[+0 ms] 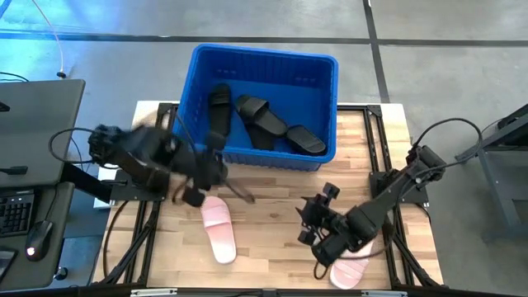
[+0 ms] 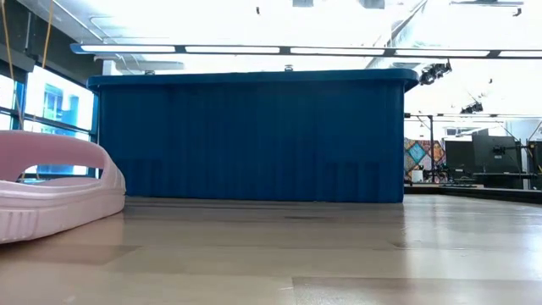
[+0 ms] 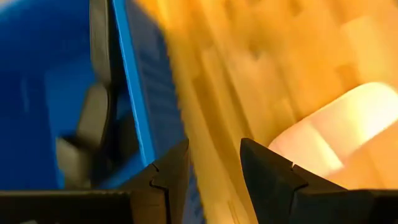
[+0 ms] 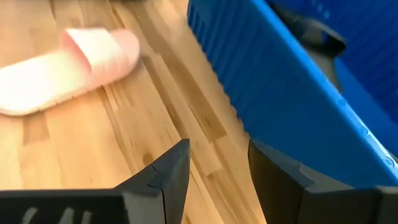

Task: Pick and place slides into bin
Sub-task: Put the white slide into the blue bin

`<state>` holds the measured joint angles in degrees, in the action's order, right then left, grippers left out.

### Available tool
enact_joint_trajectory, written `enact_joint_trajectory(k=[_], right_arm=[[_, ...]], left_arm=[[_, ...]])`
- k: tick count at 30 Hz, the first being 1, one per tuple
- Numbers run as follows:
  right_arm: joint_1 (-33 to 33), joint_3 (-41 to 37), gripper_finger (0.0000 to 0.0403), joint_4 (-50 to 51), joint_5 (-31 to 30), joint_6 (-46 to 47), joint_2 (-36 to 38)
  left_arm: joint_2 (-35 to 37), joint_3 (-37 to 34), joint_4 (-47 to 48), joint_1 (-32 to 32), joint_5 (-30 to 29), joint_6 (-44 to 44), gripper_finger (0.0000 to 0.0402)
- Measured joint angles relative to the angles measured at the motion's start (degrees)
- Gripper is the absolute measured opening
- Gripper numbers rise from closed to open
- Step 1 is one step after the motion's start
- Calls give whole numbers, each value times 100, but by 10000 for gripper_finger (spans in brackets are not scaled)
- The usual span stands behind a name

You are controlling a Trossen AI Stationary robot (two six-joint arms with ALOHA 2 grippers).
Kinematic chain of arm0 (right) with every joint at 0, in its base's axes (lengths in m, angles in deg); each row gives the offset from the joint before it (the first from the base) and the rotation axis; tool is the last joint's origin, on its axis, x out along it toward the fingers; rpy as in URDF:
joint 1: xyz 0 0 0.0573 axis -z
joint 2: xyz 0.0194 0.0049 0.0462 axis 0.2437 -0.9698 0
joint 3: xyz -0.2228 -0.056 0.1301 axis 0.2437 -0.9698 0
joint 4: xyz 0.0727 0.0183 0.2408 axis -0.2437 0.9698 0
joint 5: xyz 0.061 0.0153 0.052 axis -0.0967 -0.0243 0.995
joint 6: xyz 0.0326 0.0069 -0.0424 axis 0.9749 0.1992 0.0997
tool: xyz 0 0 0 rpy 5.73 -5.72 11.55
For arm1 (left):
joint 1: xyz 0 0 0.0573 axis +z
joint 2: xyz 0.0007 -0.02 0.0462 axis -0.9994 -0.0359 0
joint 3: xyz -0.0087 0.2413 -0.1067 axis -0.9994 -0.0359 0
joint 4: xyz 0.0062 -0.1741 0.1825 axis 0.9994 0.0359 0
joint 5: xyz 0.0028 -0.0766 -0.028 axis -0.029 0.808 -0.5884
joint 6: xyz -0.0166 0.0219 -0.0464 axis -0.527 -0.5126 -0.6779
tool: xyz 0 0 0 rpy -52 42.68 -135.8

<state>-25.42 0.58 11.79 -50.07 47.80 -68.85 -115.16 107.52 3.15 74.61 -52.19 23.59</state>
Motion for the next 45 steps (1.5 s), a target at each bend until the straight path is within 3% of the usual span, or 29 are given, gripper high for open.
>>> enact_joint_trajectory(k=[3,5,10,16,22,32,45], right_arm=[[-230,0,154,-2,-400,86,-32],[-347,0,154,-4,-633,75,-32],[-459,0,149,24,-885,21,-32],[-363,0,149,35,-1051,-79,-32],[-216,0,149,38,-997,-303,-32],[-114,0,146,42,-989,-560,-32],[-94,0,145,50,-1033,-876,-32]], left_arm=[[-7,-800,-1,-580,-715,-1171,134],[5,-1423,-117,-930,-810,-1769,134],[-13,-3134,-1418,-1665,-641,-2593,134],[-13,-4283,-2960,-2192,-94,-3124,134],[-32,-4824,-3703,-2397,-314,-3149,134],[-94,-5466,-4386,-2382,-429,-3975,134],[-101,-5612,-4322,-2379,-879,-4303,134]])
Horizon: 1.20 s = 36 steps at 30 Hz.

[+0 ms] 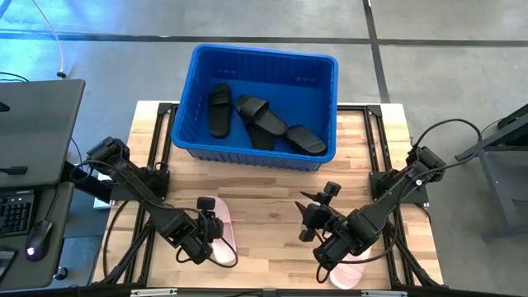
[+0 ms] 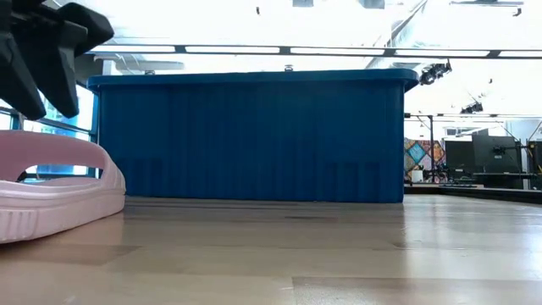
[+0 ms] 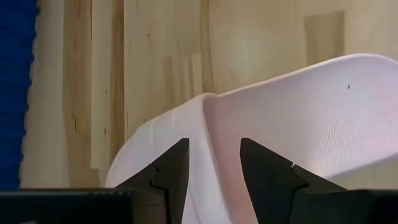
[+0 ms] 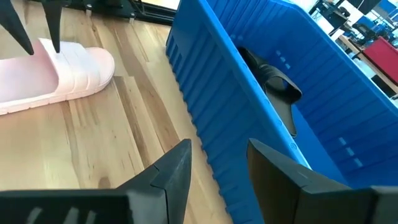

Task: Pick and place slides into bin
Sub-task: Put the white slide into the blue bin

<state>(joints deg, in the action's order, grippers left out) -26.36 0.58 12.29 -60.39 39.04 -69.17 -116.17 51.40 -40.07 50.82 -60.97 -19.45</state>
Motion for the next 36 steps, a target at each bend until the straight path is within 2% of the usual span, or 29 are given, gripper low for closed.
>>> enact_joint_trajectory(k=[13,29,36], right_arm=[[9,2,147,1,-328,-85,0],[119,2,145,-15,-304,-210,0],[122,2,145,-20,-300,-208,0]], left_arm=[[-680,9,109,-2,-83,-694,133],[-688,15,394,-2,-103,-1188,133],[-688,13,1112,-2,-147,-1821,133]])
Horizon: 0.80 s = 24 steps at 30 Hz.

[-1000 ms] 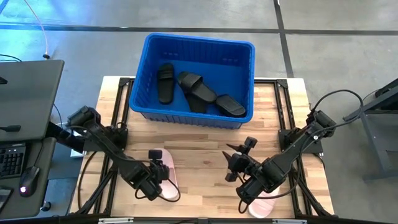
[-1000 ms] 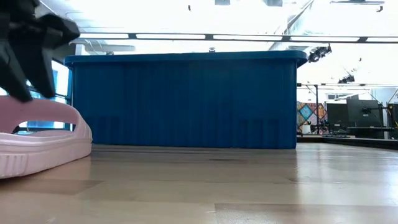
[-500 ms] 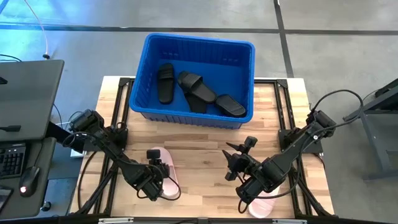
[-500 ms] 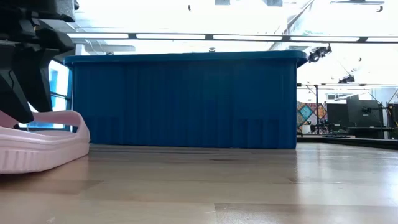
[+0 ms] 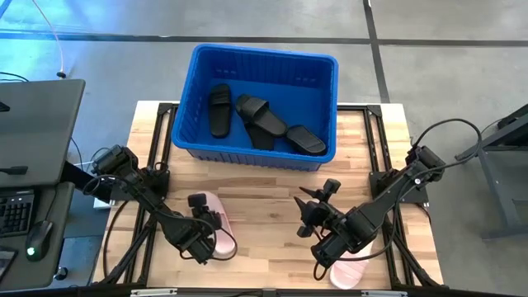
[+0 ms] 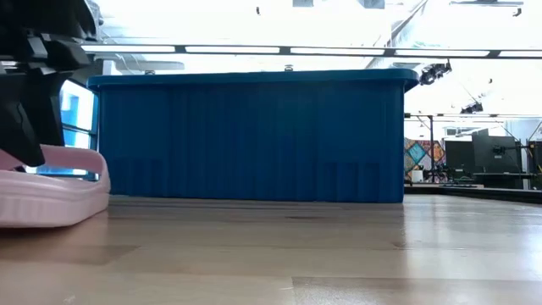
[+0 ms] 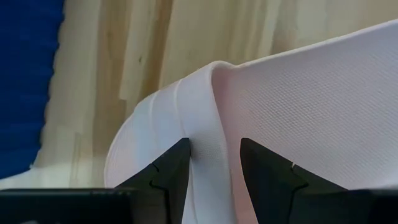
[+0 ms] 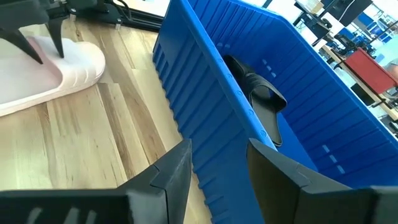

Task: Pick and place slides into bin
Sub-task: Put the white slide into the blue bin

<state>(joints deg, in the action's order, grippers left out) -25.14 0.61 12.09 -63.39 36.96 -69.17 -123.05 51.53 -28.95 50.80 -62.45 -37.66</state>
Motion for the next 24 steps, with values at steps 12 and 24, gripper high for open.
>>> enact_joint_trajectory(k=[12,24], right_arm=[[0,0,146,-1,9,3,0],[0,0,146,-2,-11,-48,0]], left_arm=[[0,-2,127,0,-170,-149,94],[-4,294,-323,-164,-696,487,6]])
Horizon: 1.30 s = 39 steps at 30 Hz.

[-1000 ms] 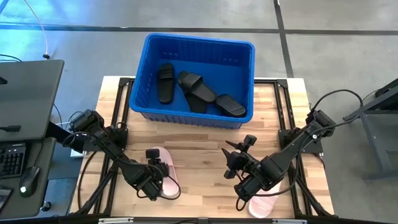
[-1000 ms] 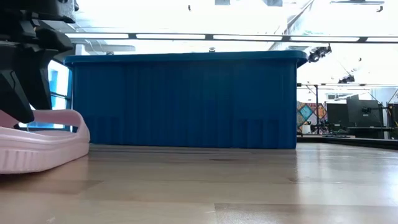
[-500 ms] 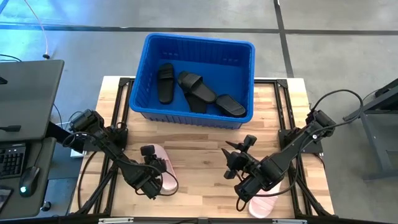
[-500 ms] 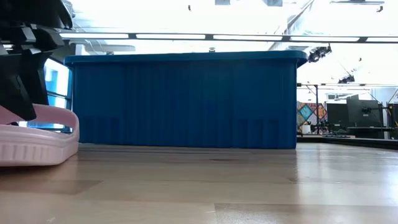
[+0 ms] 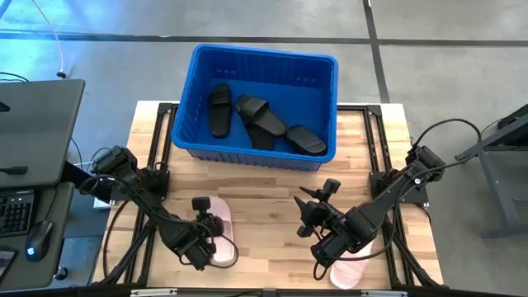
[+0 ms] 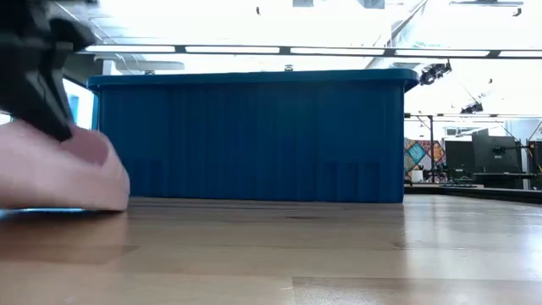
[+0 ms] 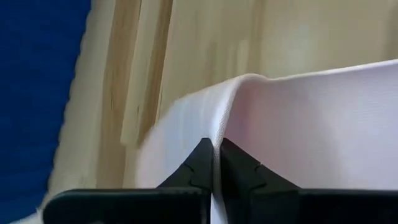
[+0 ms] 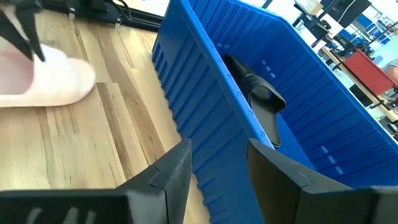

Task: Pick and place slides into bin
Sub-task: Put the white slide into the blue bin

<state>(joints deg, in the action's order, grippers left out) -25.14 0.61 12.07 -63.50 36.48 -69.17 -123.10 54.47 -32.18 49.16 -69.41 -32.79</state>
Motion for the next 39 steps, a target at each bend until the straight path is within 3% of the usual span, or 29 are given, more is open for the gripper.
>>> enact_joint_trajectory(k=[9,19,24,30,32,34,39], right_arm=[[0,0,146,0,-17,-2,0],[0,0,146,2,-355,-6,0],[-2,0,142,0,-560,-166,0],[-2,0,140,0,-1061,-203,0],[-23,1,140,0,-1103,-197,2],[-64,2,140,0,-1100,-195,27],[-277,11,140,2,-952,40,167]], left_arm=[[0,1195,179,15,-767,1691,6],[0,3157,877,109,-2086,3794,2],[2,3904,897,542,-2403,5100,2],[4,4281,830,1628,-2411,6526,1],[4,4296,604,2144,-2184,7121,2],[4,4294,178,2714,-1595,7705,2],[-59,4294,-1394,4243,858,8943,1]])
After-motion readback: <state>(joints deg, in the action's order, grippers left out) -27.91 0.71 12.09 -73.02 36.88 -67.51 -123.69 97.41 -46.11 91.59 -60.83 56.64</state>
